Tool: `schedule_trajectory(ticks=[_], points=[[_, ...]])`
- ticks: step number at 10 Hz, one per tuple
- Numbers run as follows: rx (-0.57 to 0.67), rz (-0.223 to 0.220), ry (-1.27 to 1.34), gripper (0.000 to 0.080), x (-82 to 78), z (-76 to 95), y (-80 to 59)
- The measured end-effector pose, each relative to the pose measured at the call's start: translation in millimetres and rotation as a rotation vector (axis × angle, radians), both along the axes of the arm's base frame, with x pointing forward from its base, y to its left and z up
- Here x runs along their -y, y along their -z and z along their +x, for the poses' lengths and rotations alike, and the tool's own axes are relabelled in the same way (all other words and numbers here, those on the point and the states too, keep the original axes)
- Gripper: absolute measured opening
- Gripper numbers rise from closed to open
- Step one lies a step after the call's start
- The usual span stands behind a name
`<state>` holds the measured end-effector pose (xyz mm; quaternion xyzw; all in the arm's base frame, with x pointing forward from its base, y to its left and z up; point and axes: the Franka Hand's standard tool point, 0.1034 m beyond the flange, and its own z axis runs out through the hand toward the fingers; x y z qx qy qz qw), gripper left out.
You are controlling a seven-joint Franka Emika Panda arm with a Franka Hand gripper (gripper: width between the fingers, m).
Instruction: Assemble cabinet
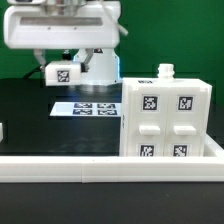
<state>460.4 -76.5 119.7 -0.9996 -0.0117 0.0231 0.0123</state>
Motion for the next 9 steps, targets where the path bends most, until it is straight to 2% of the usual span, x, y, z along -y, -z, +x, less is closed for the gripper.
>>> schedule_trajectory(ticks=[5,6,7,9], points=[[-0.007,0.001,-0.004,0.0563,1.5,-2.0,2.4],[-0.042,0.01,0.029,0.0563,-8.4,-1.2,-6.1],[-0.048,0.017,0.051,0.0563,-25.6,9.8,-20.6],[-0.046,0.014,0.095,0.0563,-58.2,28.5,-34.5]])
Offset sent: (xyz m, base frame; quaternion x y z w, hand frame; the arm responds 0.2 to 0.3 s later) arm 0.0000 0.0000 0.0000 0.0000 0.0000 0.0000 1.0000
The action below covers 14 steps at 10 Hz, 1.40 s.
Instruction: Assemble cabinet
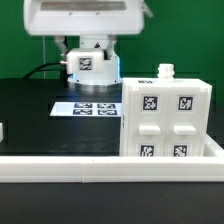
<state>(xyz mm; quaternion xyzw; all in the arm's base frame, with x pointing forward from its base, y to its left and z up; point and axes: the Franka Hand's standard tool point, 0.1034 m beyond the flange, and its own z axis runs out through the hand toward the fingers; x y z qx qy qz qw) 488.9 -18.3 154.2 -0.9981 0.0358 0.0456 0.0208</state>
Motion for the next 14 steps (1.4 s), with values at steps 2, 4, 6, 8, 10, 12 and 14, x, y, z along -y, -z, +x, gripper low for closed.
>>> schedule_trajectory(ticks=[2,4,6,8,10,12,14], points=[[0.006,-0.003,0.046,0.0563,-31.4,20.7,-13.2],[-0.022,-0.017,0.115,0.0563,-67.9,47.1,-23.9],[-0.03,-0.02,0.113,0.0563,-74.8,55.6,-22.5],[-0.032,-0.021,0.113,0.0563,-74.7,55.0,-21.7],[-0.033,-0.02,0.106,0.0563,-73.8,54.9,-20.9],[-0.037,-0.019,0.048,0.0563,-70.3,63.1,-18.0],[-0.038,-0.023,0.033,0.0563,-72.4,83.0,-16.6]])
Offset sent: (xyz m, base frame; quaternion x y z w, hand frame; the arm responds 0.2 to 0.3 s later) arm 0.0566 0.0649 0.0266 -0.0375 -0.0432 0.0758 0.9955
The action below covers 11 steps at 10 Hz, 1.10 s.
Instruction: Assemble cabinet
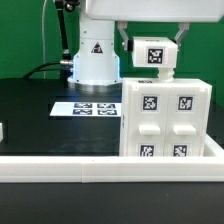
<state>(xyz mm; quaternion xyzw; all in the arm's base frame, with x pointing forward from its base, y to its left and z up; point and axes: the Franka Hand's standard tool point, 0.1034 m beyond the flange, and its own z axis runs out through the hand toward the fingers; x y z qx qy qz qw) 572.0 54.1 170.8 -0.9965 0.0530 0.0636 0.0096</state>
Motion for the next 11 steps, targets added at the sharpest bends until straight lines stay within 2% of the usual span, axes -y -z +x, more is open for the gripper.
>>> schedule_trajectory(ticks=[2,5,11], points=[[0.011,-0.003,-0.009,0.0563,-4.3,15.6,2.1],[0.006,-0.008,0.001,0.0563,-21.8,15.4,8.1],[0.005,-0.008,0.0,0.0563,-22.1,15.1,9.0]])
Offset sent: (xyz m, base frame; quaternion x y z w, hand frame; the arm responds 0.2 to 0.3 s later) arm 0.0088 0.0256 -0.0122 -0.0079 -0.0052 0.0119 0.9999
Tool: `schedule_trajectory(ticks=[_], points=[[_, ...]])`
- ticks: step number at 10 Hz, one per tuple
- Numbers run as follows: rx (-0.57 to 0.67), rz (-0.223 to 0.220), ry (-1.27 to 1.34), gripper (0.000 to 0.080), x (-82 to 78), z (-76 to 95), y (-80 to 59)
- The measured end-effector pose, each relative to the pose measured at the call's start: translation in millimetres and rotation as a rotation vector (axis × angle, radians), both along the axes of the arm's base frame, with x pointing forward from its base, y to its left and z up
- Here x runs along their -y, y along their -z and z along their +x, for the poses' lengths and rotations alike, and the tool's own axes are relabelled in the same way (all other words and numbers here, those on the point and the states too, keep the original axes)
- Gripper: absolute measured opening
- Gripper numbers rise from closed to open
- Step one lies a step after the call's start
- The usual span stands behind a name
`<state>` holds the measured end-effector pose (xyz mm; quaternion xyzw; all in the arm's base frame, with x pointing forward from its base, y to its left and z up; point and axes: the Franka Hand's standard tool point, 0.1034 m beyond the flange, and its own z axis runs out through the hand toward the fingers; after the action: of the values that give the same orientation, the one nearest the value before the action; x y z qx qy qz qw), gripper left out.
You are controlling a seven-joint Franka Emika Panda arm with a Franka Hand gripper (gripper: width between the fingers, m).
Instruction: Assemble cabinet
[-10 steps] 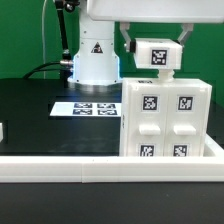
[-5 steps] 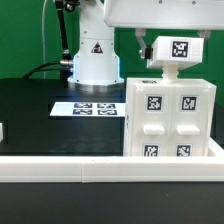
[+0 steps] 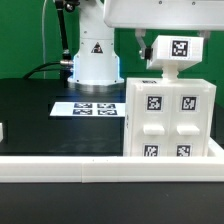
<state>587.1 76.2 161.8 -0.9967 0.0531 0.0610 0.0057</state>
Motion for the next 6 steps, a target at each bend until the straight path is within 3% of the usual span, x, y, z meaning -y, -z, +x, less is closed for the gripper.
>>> schedule_trajectory(ticks=[6], points=[[-0.016,0.0,-0.033,0.0563,1.8,15.5,7.2]])
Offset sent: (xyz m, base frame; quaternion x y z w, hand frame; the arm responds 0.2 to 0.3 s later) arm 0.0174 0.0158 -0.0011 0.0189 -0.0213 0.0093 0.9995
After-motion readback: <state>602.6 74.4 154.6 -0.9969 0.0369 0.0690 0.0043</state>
